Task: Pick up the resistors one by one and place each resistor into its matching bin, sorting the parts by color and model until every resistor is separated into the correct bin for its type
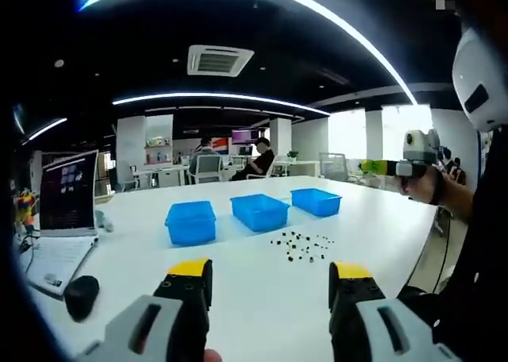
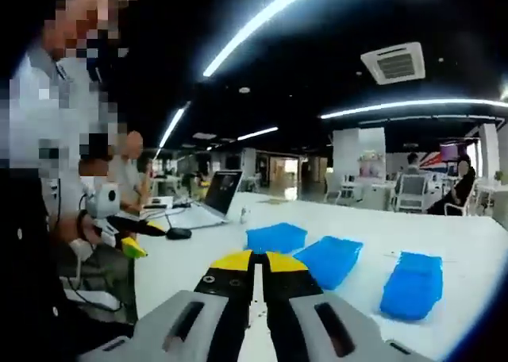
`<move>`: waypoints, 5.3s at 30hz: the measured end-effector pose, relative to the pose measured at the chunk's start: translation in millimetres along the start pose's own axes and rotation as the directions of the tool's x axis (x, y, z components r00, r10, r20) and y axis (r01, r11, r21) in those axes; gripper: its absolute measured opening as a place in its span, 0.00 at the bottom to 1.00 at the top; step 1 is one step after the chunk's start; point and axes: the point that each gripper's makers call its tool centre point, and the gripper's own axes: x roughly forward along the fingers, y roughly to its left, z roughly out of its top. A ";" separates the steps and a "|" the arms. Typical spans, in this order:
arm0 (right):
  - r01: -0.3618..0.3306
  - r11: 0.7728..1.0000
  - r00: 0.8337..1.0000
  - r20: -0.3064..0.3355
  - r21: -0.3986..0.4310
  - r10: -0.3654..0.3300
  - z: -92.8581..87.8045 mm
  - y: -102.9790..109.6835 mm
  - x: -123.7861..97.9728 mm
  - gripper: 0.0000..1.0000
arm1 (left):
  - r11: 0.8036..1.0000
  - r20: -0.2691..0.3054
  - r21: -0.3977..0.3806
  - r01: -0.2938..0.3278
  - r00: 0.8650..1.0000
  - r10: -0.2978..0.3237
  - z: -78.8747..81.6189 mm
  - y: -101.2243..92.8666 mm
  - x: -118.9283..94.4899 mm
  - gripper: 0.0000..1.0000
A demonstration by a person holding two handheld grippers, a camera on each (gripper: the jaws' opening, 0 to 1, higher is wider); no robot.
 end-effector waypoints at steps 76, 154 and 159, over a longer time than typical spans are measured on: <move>0.029 0.995 0.994 -0.099 -0.100 -0.039 -44.0 -12.0 20.9 0.40 | 0.998 0.070 0.013 0.061 0.996 -0.062 22.9 -14.7 14.1 0.58; -0.937 0.346 0.148 -0.952 -0.048 0.269 -183.6 51.0 81.3 0.07 | 0.993 -0.067 0.004 0.119 0.991 -0.118 -39.1 -26.1 -23.7 0.61; -0.890 0.452 0.242 -0.907 -0.066 0.344 -166.3 56.6 79.2 0.06 | 0.995 -0.005 -0.003 0.095 0.995 -0.095 -24.5 -21.2 -24.8 0.62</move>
